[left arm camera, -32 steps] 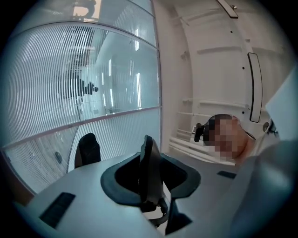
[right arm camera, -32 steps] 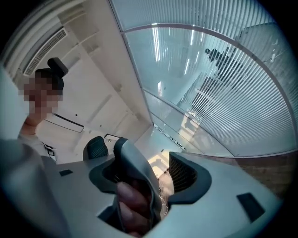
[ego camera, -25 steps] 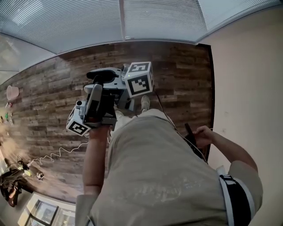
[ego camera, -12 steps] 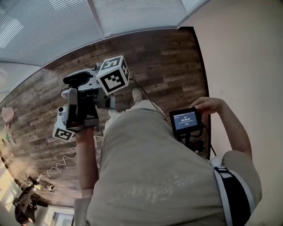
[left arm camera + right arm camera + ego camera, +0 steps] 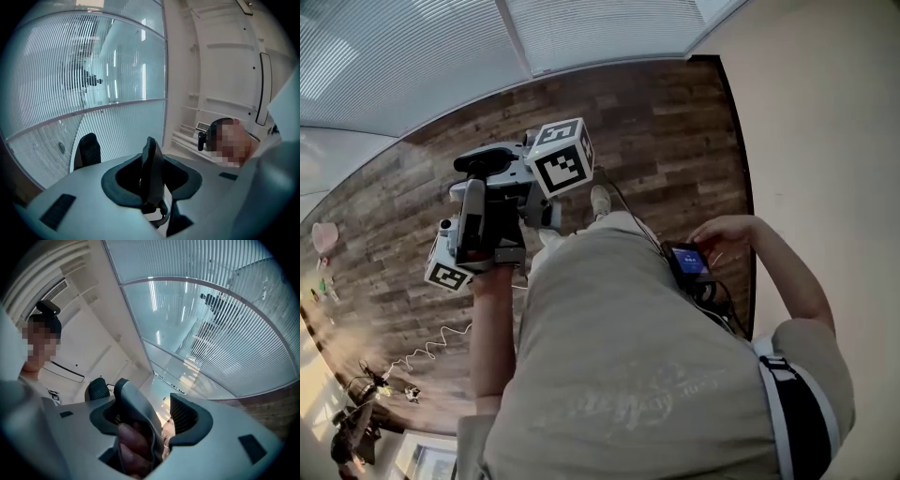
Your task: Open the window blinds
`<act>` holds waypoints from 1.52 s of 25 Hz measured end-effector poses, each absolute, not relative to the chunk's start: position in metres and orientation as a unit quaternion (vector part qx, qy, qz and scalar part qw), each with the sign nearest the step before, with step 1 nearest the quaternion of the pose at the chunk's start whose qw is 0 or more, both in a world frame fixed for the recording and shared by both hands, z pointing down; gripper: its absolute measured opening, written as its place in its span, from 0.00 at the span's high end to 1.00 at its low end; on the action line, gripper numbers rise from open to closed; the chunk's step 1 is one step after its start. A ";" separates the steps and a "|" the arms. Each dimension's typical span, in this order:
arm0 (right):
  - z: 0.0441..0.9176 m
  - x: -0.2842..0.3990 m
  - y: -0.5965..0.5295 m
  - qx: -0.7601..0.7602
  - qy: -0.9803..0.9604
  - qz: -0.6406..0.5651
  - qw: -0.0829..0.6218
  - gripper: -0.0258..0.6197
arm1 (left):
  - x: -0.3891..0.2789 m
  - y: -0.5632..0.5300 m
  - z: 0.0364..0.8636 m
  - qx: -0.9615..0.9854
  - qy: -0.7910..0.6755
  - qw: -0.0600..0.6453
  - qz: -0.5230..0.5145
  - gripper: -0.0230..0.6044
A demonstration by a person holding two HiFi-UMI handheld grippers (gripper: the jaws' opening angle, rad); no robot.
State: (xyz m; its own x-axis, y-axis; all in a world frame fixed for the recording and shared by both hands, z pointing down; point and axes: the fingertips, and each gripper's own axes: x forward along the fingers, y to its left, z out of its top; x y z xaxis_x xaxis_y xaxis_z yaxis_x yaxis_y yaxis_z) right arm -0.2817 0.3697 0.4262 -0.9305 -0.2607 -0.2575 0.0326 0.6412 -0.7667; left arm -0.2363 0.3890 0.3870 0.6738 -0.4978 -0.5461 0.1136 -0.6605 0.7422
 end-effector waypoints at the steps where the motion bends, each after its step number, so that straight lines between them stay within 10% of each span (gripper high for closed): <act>1: 0.427 -0.282 0.370 -0.064 0.888 -0.421 0.174 0.57 | -0.237 0.389 0.387 0.824 -0.118 0.397 -0.387 0.77; 38: 0.402 -0.189 0.385 -0.169 0.903 -0.337 0.208 0.67 | -0.153 0.414 0.374 0.881 -0.040 0.371 -0.291 0.77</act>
State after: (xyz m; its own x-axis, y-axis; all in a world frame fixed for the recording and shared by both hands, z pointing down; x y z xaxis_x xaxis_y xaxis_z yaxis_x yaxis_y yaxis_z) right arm -0.1887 0.3847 0.4021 -0.8563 -0.4452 -0.2619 -0.1649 0.7163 -0.6781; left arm -0.1525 0.4142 0.3744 0.8280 -0.2857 -0.4825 0.1453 -0.7216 0.6768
